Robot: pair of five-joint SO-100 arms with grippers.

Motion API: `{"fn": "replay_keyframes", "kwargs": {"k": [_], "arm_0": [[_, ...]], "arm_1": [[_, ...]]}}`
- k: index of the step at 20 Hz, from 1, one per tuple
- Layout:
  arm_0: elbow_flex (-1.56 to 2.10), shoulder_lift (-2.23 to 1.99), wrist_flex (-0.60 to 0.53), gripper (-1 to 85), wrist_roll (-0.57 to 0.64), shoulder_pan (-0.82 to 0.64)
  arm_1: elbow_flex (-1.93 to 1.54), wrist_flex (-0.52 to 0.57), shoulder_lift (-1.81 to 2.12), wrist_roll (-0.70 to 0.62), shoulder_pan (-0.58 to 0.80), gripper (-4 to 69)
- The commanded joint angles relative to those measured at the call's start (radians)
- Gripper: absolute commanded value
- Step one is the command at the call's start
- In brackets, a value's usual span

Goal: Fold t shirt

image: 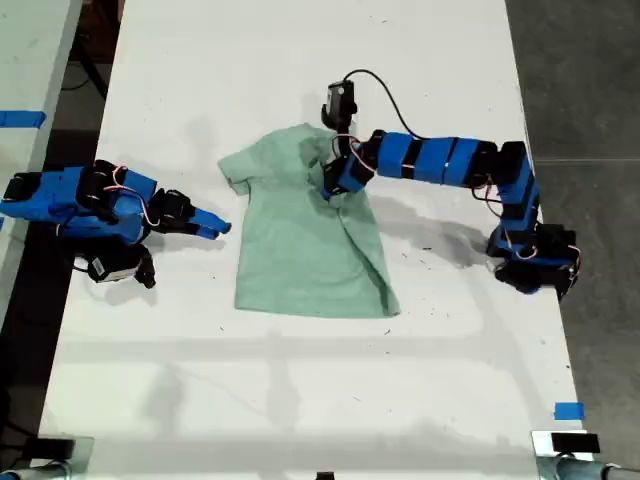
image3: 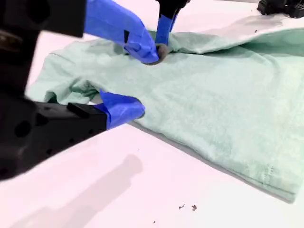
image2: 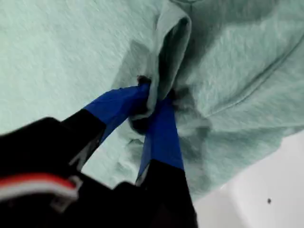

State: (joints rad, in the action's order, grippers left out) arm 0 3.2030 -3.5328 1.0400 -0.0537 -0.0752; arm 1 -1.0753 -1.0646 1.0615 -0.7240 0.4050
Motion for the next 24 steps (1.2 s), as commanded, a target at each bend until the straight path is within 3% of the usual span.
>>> {"fn": "replay_keyframes", "kwargs": {"k": [1,2,5,7,9,12,17,19,24], "arm_0": [[0.020,-0.005,-0.020,15.1,0.006,0.003],[0.020,-0.005,-0.020,15.1,0.006,0.003],[0.020,-0.005,-0.020,15.1,0.006,0.003],[0.020,-0.005,-0.020,15.1,0.006,-0.002],[0.020,-0.005,-0.020,15.1,0.006,0.002],[0.020,-0.005,-0.020,15.1,0.006,-0.002],[0.020,-0.005,-0.020,15.1,0.006,-0.014],[0.021,-0.005,-0.020,15.1,0.006,-0.011],[0.021,-0.005,-0.020,15.1,0.006,-0.035]], "arm_1": [[0.101,-0.041,0.012,-0.025,-0.034,47.9],[0.106,-0.083,0.054,-0.034,-0.035,47.8],[0.058,-0.279,0.276,0.032,-0.005,34.4],[0.025,-0.512,0.437,0.153,0.077,32.7],[-0.106,-0.640,0.658,0.213,0.137,32.3],[-0.563,-0.598,1.112,0.330,0.130,31.2],[-1.304,-0.272,1.657,0.482,-0.181,27.6],[-1.559,-0.195,1.862,0.497,-0.250,27.2],[-1.852,-0.371,2.376,0.477,-0.295,24.8]]}}
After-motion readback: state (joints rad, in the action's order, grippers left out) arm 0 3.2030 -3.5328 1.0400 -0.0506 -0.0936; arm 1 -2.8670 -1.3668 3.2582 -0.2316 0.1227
